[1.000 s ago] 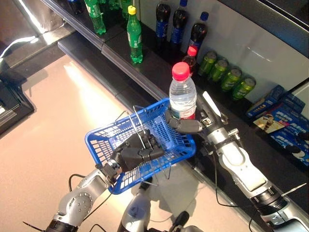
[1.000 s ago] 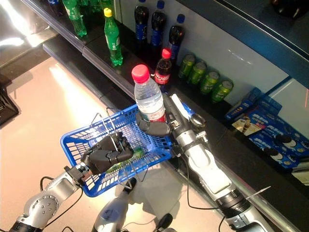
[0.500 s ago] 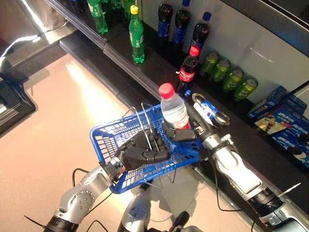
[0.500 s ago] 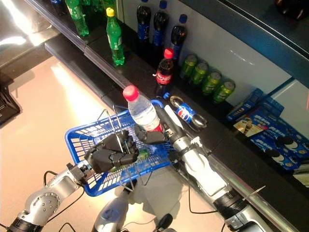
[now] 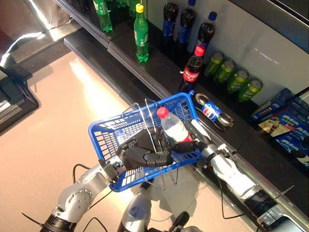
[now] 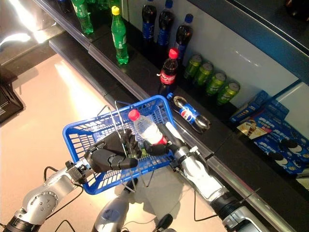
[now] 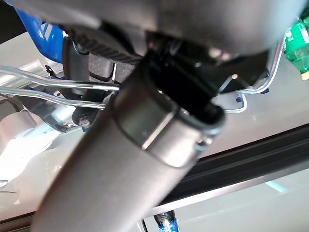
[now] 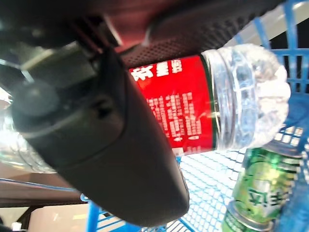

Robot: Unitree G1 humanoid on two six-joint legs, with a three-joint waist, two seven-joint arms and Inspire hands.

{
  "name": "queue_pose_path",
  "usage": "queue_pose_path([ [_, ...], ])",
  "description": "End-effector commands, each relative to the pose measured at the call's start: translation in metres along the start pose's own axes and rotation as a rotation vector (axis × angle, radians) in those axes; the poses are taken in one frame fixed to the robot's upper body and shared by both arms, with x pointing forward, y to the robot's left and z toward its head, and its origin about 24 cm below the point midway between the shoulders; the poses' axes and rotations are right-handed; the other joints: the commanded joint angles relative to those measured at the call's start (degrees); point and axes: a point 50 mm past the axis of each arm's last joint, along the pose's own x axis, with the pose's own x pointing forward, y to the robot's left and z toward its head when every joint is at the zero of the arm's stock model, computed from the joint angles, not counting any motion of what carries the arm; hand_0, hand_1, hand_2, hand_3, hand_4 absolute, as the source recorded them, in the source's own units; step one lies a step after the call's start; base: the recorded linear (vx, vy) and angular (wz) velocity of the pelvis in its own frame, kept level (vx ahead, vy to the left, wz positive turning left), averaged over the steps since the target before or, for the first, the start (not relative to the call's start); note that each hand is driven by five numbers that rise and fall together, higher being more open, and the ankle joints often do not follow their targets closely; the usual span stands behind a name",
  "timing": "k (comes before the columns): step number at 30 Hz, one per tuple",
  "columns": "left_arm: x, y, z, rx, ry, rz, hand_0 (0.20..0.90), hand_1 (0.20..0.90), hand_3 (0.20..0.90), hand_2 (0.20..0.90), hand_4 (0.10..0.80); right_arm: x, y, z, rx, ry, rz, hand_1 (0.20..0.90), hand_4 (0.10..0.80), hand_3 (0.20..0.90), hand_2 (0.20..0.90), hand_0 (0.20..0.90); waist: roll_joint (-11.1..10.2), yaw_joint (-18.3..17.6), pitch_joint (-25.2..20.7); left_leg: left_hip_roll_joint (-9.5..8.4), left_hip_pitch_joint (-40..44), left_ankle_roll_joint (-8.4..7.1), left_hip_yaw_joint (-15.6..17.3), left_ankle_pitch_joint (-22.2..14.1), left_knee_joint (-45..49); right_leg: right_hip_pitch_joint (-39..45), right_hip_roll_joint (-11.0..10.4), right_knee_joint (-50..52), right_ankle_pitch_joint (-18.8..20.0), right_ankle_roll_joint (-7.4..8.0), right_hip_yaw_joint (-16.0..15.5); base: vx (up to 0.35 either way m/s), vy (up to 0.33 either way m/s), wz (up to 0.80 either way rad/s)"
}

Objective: Pick up the drink and place into the basket.

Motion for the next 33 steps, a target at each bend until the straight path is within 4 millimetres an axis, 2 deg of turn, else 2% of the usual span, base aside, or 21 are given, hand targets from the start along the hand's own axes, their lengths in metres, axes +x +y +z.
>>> queue_pose_path([
  [1,0.030,-0.086,0.045,0.019,-0.333,-0.642,0.300,0.300,0.200,0.300,0.100,0.003,0.006,0.012,0.000,-0.097,-0.048,0.300,0.100,0.200,0.300,0.300,0.66,0.29,-18.05,1.41,3.72,-1.52,-2.99,-5.24,-0.19,0.38,-0.36,0.13,1.14,-0.05,-0.19,0.000,0.000,0.00],
  [5,0.031,-0.089,0.045,0.028,-0.324,-0.665,0.300,0.300,0.200,0.300,0.100,0.004,0.009,0.001,-0.047,-0.031,-0.045,0.300,0.100,0.200,0.300,0.300,0.55,0.55,-18.12,1.49,3.57,-1.56,-3.08,-5.21,-0.19,0.35,-0.37,0.09,1.16,-0.08,-0.33,0.000,0.000,0.00],
  [10,0.033,-0.092,0.043,0.032,-0.307,-0.693,0.300,0.300,0.200,0.300,0.100,0.008,0.010,0.000,-0.101,-0.006,-0.038,0.300,0.100,0.200,0.300,0.300,0.37,0.90,-18.06,1.36,3.52,-1.56,-3.53,-5.13,-0.19,0.43,-0.34,0.09,1.19,-0.13,-0.58,-0.003,-0.006,0.03],
  [22,0.037,-0.100,0.040,0.041,-0.276,-0.744,0.300,0.300,0.200,0.300,0.100,0.021,0.012,0.013,-0.223,-0.012,0.013,0.300,0.100,0.200,0.300,0.300,0.19,1.30,-18.27,1.28,3.59,-1.53,-3.80,-4.94,-0.19,0.60,-0.25,0.04,1.30,-0.25,-0.72,-0.004,0.003,0.03],
  [33,0.042,-0.104,0.038,0.058,-0.239,-0.780,0.300,0.300,0.200,0.300,0.100,0.035,0.013,0.032,-0.410,-0.064,0.073,0.300,0.100,0.200,0.300,0.300,-0.05,1.91,-18.56,1.07,3.61,-1.52,-4.20,-4.74,-0.19,0.64,-0.12,-0.06,1.51,-0.32,-0.96,0.000,0.000,0.00],
])
